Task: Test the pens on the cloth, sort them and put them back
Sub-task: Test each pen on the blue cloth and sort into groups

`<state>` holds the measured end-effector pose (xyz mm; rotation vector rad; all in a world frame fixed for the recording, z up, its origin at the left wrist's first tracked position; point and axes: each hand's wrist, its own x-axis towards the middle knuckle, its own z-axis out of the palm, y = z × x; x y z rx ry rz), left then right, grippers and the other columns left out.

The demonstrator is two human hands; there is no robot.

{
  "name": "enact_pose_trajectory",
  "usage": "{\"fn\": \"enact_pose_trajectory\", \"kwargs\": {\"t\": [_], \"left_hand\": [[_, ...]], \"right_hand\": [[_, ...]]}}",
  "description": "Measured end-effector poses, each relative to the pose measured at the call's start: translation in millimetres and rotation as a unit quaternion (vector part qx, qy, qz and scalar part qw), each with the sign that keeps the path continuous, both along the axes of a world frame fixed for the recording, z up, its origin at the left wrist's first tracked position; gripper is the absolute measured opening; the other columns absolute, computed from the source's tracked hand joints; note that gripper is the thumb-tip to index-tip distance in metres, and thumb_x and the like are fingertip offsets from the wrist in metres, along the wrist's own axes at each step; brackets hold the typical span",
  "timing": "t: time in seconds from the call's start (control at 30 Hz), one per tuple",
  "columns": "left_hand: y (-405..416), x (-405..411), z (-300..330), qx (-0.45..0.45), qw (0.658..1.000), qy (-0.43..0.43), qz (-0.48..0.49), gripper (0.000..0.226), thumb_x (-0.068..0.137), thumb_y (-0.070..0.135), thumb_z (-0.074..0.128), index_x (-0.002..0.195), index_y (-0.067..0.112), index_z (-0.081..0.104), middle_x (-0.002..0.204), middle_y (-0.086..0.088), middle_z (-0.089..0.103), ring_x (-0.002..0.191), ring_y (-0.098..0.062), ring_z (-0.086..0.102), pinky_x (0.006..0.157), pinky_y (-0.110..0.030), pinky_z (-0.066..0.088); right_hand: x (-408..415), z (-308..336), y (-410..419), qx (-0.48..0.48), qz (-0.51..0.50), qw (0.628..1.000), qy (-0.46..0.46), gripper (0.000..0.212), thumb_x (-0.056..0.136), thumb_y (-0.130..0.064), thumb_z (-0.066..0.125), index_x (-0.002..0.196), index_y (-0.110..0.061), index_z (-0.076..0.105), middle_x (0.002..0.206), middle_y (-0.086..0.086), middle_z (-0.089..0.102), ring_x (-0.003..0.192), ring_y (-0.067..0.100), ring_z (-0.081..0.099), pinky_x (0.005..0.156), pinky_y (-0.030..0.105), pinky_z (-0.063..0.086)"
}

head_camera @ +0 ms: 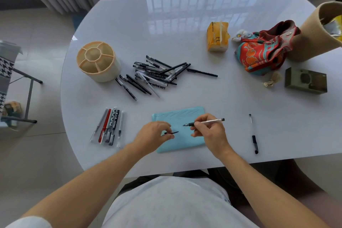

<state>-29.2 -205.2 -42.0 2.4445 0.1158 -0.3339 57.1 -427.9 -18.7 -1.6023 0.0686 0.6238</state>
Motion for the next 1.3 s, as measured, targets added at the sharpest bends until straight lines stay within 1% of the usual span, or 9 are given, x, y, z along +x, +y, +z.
{"fn": "enact_pose_trajectory", "kwargs": {"t": [0.2, 0.33, 0.5, 0.6, 0.73, 0.83, 1.03, 1.17, 1.3], "left_hand": [[-5, 6, 12, -0.003, 1.000, -0.012, -0.004, 0.020, 0.090, 0.047, 0.068, 0.096, 0.028, 0.073, 0.093, 0.014, 0.070, 0.081, -0.006, 0.061, 0.075, -0.031, 0.052], [-4, 8, 16, 0.003, 1.000, 0.002, -0.010, 0.018, 0.091, 0.045, 0.068, 0.097, 0.029, 0.074, 0.086, 0.013, 0.072, 0.076, -0.006, 0.062, 0.073, -0.031, 0.052], [-5, 8, 20, 0.006, 1.000, 0.010, -0.016, 0.022, 0.091, 0.047, 0.067, 0.102, 0.029, 0.074, 0.086, 0.012, 0.074, 0.074, -0.003, 0.064, 0.070, -0.024, 0.053], [-9, 9, 23, 0.010, 1.000, 0.010, -0.015, 0.021, 0.091, 0.045, 0.068, 0.100, 0.027, 0.074, 0.075, 0.012, 0.068, 0.063, -0.005, 0.058, 0.060, -0.020, 0.044], [-16, 14, 27, 0.011, 1.000, 0.016, -0.024, 0.022, 0.092, 0.042, 0.067, 0.096, 0.022, 0.073, 0.073, 0.008, 0.068, 0.064, -0.012, 0.060, 0.062, -0.032, 0.049], [-20, 15, 28, 0.007, 0.999, 0.028, -0.029, 0.022, 0.093, 0.040, 0.066, 0.094, 0.019, 0.072, 0.074, 0.004, 0.070, 0.066, -0.015, 0.061, 0.064, -0.035, 0.050], [-24, 11, 24, 0.014, 1.000, -0.004, -0.006, 0.019, 0.091, 0.035, 0.068, 0.091, 0.017, 0.073, 0.063, 0.009, 0.056, 0.057, -0.013, 0.049, 0.053, -0.024, 0.032], [-29, 22, 24, -0.007, 1.000, -0.008, -0.019, 0.027, 0.089, 0.046, 0.069, 0.092, 0.019, 0.074, 0.069, 0.004, 0.068, 0.062, -0.015, 0.058, 0.057, -0.027, 0.041], [-26, 29, 19, -0.019, 0.999, 0.025, -0.025, 0.047, 0.087, 0.059, 0.065, 0.122, 0.028, 0.066, 0.108, 0.011, 0.071, 0.100, -0.009, 0.063, 0.086, -0.029, 0.050]], "right_hand": [[-12, 1, 9, 0.006, 0.060, 0.998, 0.022, 0.004, 0.093, -0.012, 0.065, 0.092, -0.010, 0.068, 0.079, 0.011, 0.074, 0.078, 0.041, 0.071, 0.073, 0.050, 0.063], [-12, 2, 11, 0.023, 0.036, 0.998, 0.041, 0.005, 0.093, -0.013, 0.066, 0.091, -0.009, 0.069, 0.078, 0.011, 0.073, 0.077, 0.027, 0.073, 0.069, 0.044, 0.064], [-13, 3, 10, 0.023, 0.010, 0.999, 0.039, 0.007, 0.097, -0.007, 0.065, 0.092, -0.004, 0.068, 0.077, 0.009, 0.072, 0.076, 0.026, 0.071, 0.069, 0.045, 0.064], [-18, 4, 14, 0.019, 0.031, 0.998, 0.048, 0.006, 0.098, -0.007, 0.064, 0.094, -0.004, 0.068, 0.077, 0.012, 0.073, 0.071, 0.026, 0.071, 0.071, 0.045, 0.064], [-21, 4, 20, 0.013, 0.017, 0.999, 0.040, 0.007, 0.099, -0.008, 0.065, 0.099, -0.002, 0.068, 0.075, 0.013, 0.071, 0.065, 0.022, 0.068, 0.066, 0.037, 0.062], [-20, 3, 21, -0.005, 0.001, 0.999, 0.035, 0.009, 0.099, -0.011, 0.066, 0.098, -0.002, 0.068, 0.069, 0.009, 0.069, 0.058, 0.020, 0.063, 0.061, 0.030, 0.057], [-30, -6, 19, -0.051, 0.005, 0.998, 0.024, 0.023, 0.099, -0.027, 0.067, 0.086, -0.009, 0.068, 0.067, 0.008, 0.069, 0.054, 0.019, 0.061, 0.057, 0.029, 0.056], [-21, -14, 14, -0.053, 0.003, 0.996, 0.066, 0.028, 0.102, -0.033, 0.061, 0.092, -0.008, 0.069, 0.072, 0.006, 0.073, 0.059, 0.019, 0.065, 0.061, 0.032, 0.060], [12, -22, -17, -0.088, -0.051, 0.993, 0.065, 0.017, 0.101, -0.021, 0.061, 0.095, -0.008, 0.069, 0.083, 0.012, 0.073, 0.065, 0.015, 0.066, 0.065, 0.032, 0.061]]}}
